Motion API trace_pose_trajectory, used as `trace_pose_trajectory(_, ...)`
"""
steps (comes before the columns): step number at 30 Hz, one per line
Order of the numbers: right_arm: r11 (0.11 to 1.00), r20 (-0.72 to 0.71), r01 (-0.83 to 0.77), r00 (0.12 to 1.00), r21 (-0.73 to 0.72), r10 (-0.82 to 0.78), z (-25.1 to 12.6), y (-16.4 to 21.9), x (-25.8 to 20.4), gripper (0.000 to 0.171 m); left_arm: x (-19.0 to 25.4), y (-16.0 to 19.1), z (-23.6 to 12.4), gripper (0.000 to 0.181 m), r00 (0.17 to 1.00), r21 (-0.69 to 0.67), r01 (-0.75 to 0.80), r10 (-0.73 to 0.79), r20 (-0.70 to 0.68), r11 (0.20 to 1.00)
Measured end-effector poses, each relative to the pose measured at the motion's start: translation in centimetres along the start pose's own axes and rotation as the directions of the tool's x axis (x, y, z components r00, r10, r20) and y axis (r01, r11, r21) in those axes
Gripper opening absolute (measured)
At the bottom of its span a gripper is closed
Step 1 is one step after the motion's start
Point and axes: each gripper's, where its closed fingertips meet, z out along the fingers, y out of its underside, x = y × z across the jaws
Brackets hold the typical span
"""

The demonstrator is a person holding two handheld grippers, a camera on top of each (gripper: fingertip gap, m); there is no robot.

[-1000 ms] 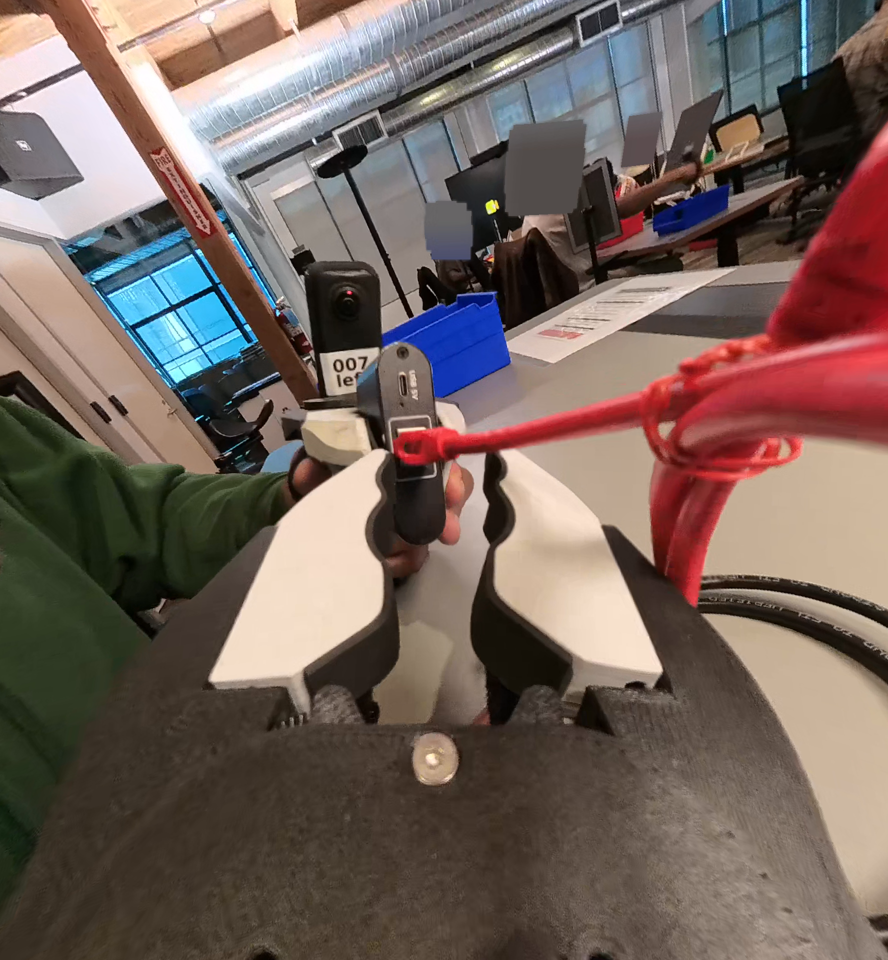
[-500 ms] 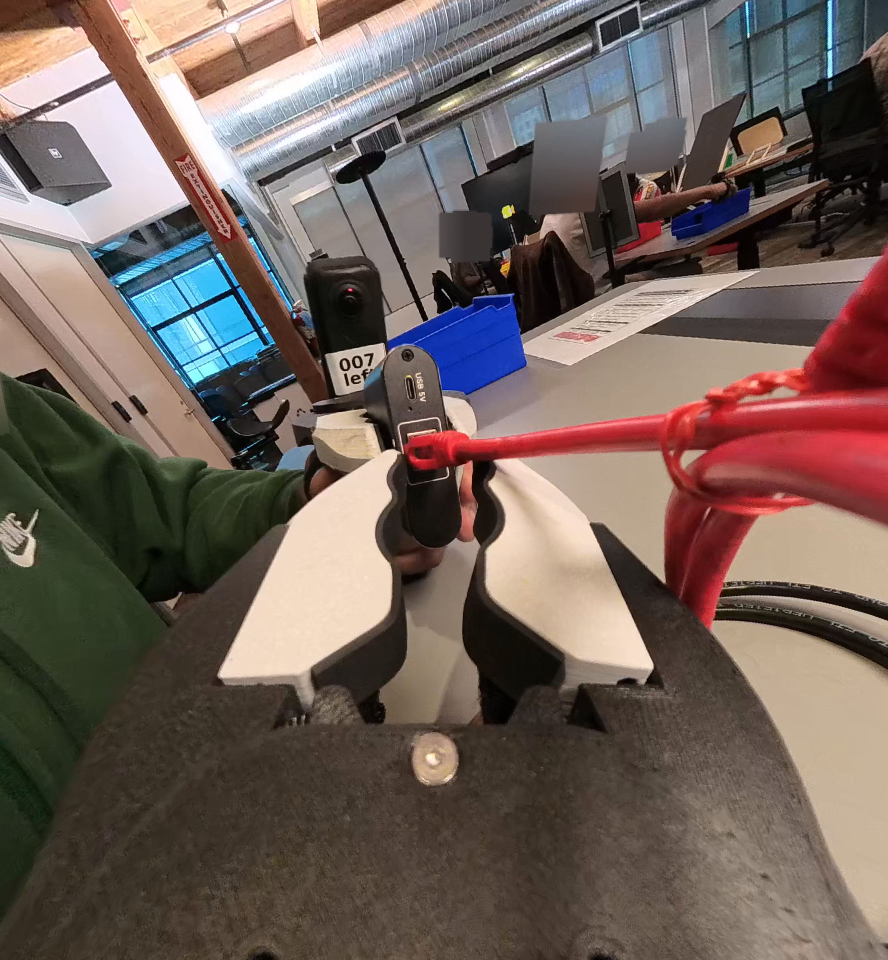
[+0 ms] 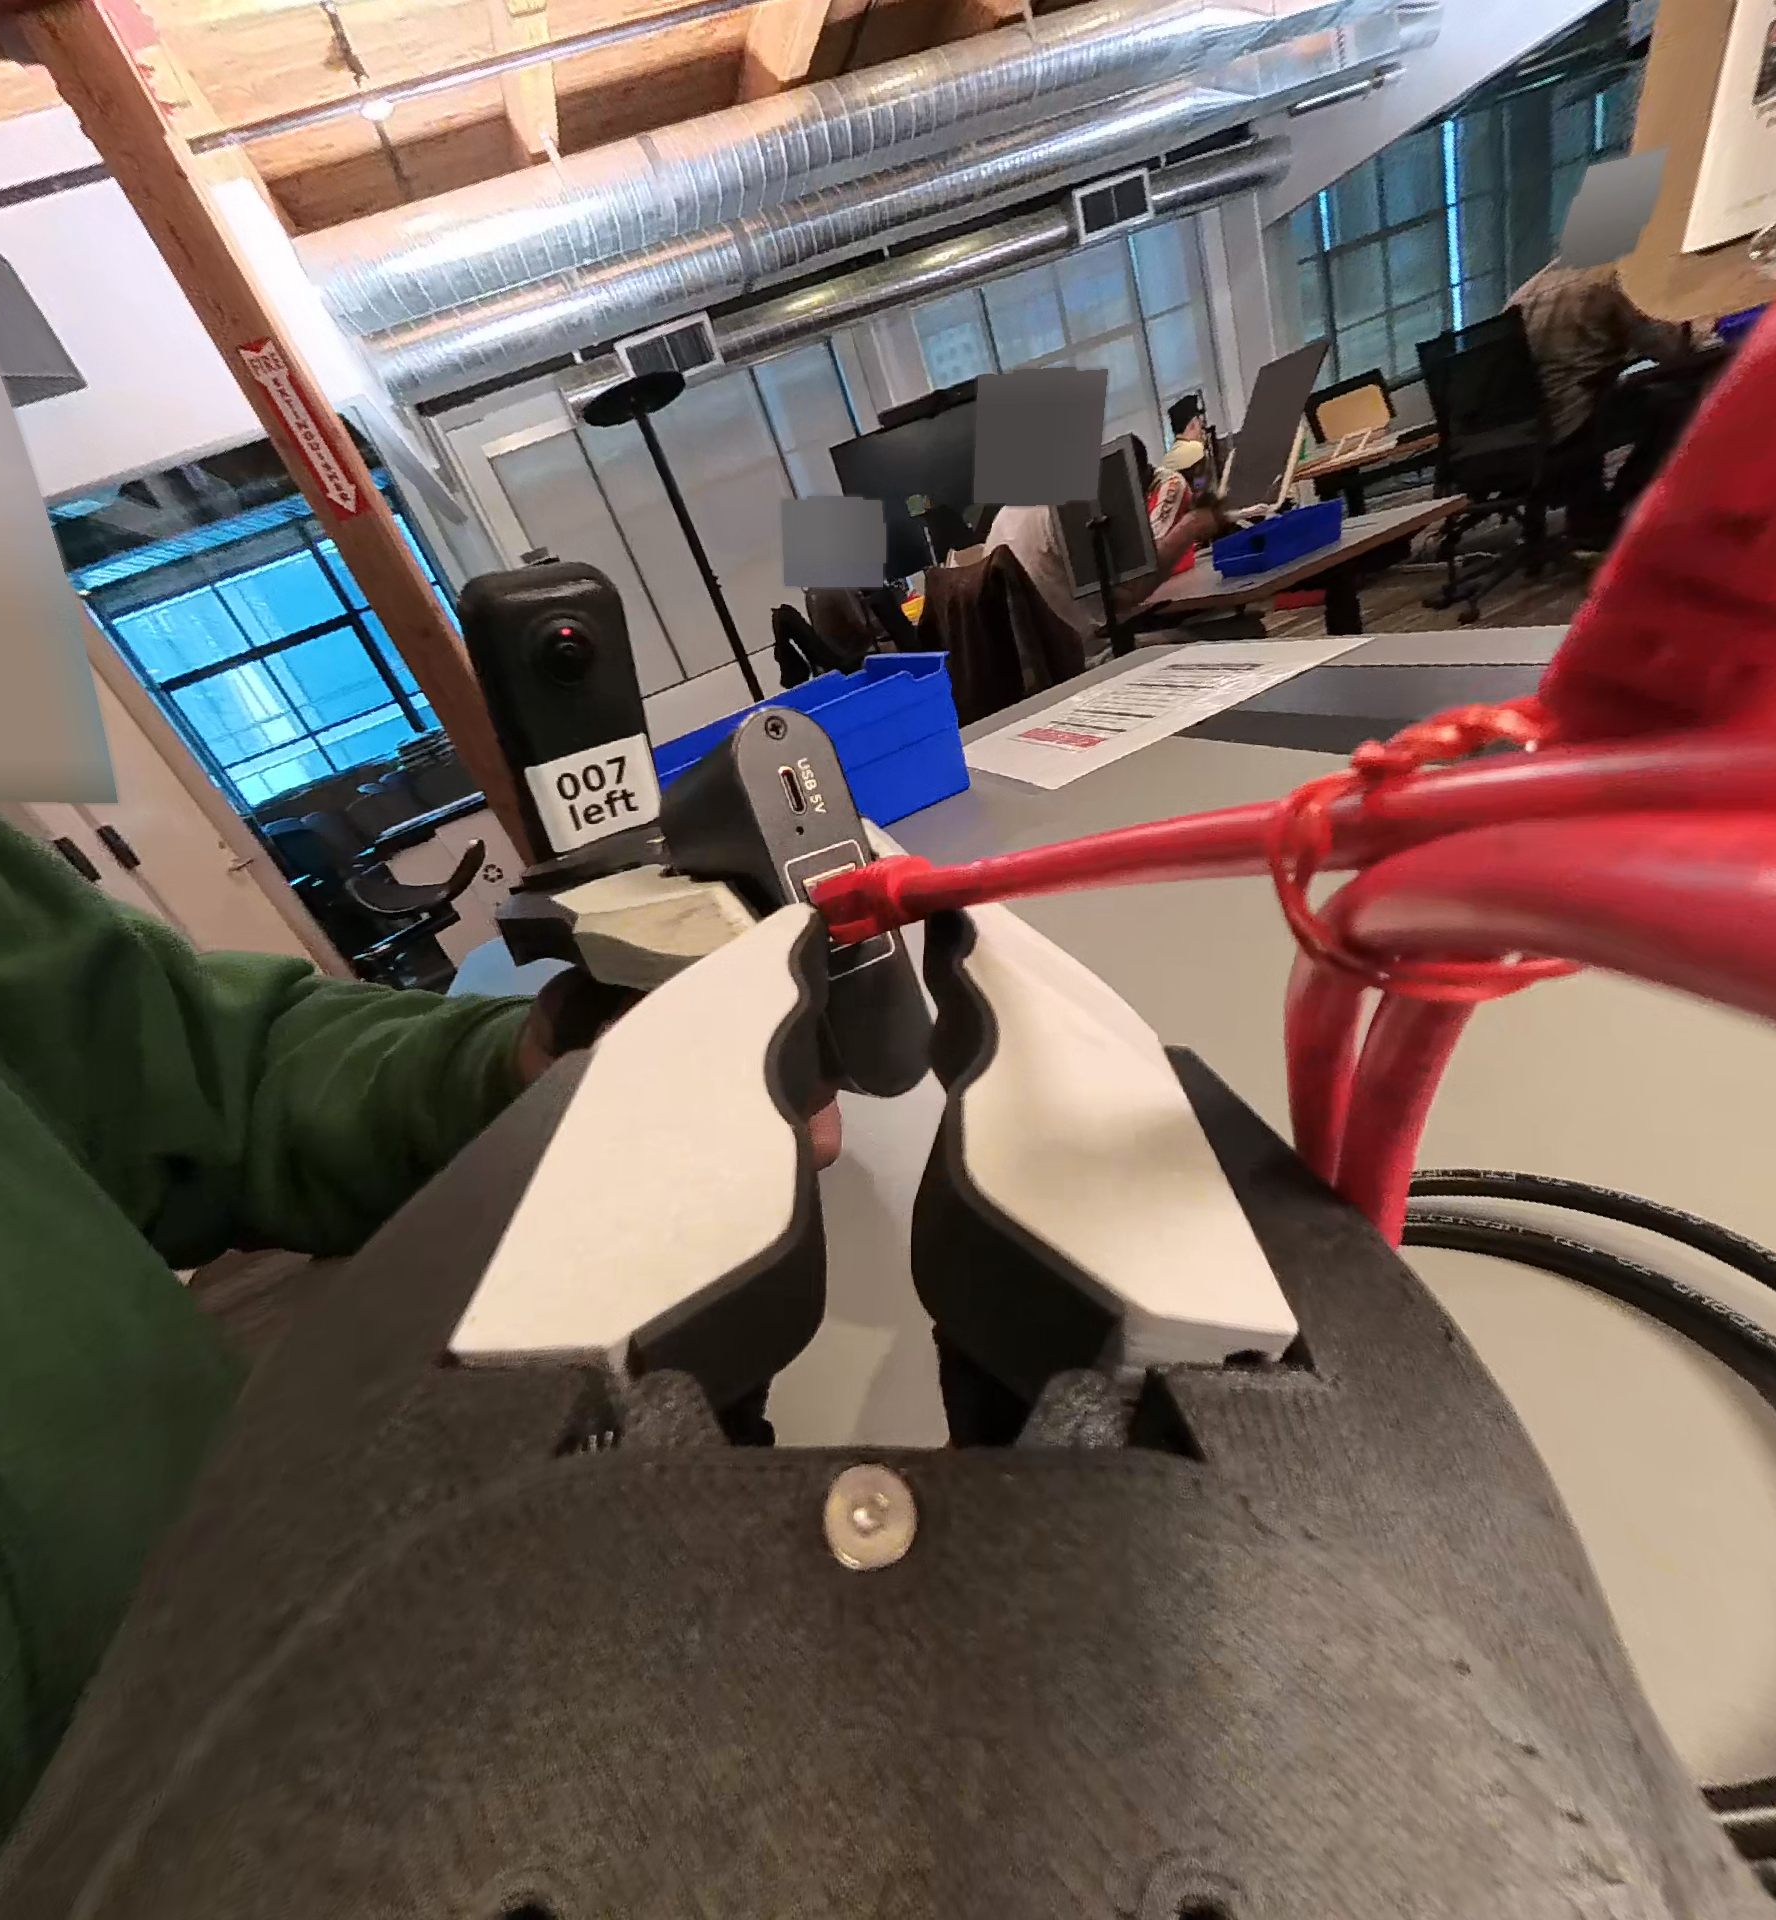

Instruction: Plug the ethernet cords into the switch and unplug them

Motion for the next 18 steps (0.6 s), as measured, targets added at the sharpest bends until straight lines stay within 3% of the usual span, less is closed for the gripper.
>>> trace_pose_trajectory(4,1.000,-0.015,0.017,1.000,-0.007,-0.017,-0.1,-0.1,-0.1,0.018,0.1,-0.1,0.0,0.028,0.999,0.005,-0.044,0.043,0.007,0.999)
trace_pose_trajectory(8,0.999,-0.022,0.046,0.999,0.004,-0.045,-0.1,-0.4,-0.7,0.017,0.4,-0.6,-0.3,0.028,0.983,0.034,-0.183,0.181,0.042,0.983)
trace_pose_trajectory(10,0.993,-0.131,0.043,0.991,0.114,-0.028,-1.4,-2.5,1.0,0.013,0.5,-0.5,-0.7,0.027,0.964,0.028,-0.263,0.262,0.047,0.964)
trace_pose_trajectory(11,0.985,-0.148,0.014,0.989,0.171,0.012,-2.7,-3.9,2.2,0.000,0.7,-0.5,-0.9,0.027,0.958,0.033,-0.285,0.284,0.033,0.958)
trace_pose_trajectory(12,0.985,-0.130,0.007,0.991,0.174,0.016,-3.4,-4.3,2.6,0.000,0.7,-1.1,-1.1,0.027,0.961,0.066,-0.276,0.274,0.044,0.959)
trace_pose_trajectory(14,0.998,-0.060,0.005,0.998,0.061,-0.002,-2.8,-2.5,1.8,0.000,0.1,-2.0,-1.1,0.028,0.974,0.090,-0.220,0.215,0.065,0.971)
trace_pose_trajectory(18,0.998,-0.058,0.005,0.998,-0.068,-0.009,-1.4,-0.3,0.7,0.000,-1.6,-0.5,-1.3,0.028,0.968,-0.010,-0.225,0.225,0.108,0.974)
